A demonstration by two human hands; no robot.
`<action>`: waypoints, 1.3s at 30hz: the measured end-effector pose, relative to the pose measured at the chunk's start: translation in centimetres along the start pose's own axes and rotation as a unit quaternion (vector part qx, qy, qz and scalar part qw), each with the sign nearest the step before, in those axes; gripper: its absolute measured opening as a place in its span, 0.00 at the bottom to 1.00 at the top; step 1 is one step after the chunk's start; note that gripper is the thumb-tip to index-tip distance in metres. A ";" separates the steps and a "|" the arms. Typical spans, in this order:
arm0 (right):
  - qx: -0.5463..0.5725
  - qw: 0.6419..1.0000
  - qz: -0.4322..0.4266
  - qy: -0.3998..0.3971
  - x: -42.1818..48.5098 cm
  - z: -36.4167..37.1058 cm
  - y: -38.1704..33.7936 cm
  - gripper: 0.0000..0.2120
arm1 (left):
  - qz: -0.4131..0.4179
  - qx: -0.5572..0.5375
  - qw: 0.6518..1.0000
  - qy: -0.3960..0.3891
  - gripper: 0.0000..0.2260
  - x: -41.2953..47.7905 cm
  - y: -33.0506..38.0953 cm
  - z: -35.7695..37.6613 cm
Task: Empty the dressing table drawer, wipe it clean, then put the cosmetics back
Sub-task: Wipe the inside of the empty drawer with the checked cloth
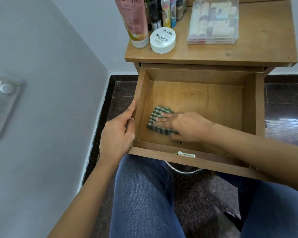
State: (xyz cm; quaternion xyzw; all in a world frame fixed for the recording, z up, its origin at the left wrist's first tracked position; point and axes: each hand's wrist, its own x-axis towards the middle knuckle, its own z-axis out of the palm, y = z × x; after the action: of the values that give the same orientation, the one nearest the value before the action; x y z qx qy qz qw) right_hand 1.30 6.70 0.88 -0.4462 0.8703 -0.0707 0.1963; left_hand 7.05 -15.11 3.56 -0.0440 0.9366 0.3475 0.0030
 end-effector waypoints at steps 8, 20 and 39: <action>0.104 0.992 0.051 0.052 0.9 -0.8 1.0 0.23 | 0.002 0.005 1.000 -0.001 0.25 0.1 0.0 0.0; 0.144 0.981 -0.102 -0.080 0.7 -1.8 -2.0 0.15 | -0.018 0.017 1.000 0.004 0.25 0.1 0.7 0.2; 0.160 0.936 -0.104 -0.297 -3.6 -4.7 0.6 0.30 | -0.003 0.043 0.999 0.013 0.25 -0.1 1.3 0.1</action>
State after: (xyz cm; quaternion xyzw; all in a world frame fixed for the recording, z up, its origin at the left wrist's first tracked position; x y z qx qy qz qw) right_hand 0.85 9.73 6.02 -0.4973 0.6986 -0.0934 0.5058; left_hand 7.03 -14.03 4.34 -0.0512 0.9505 0.3065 -0.0061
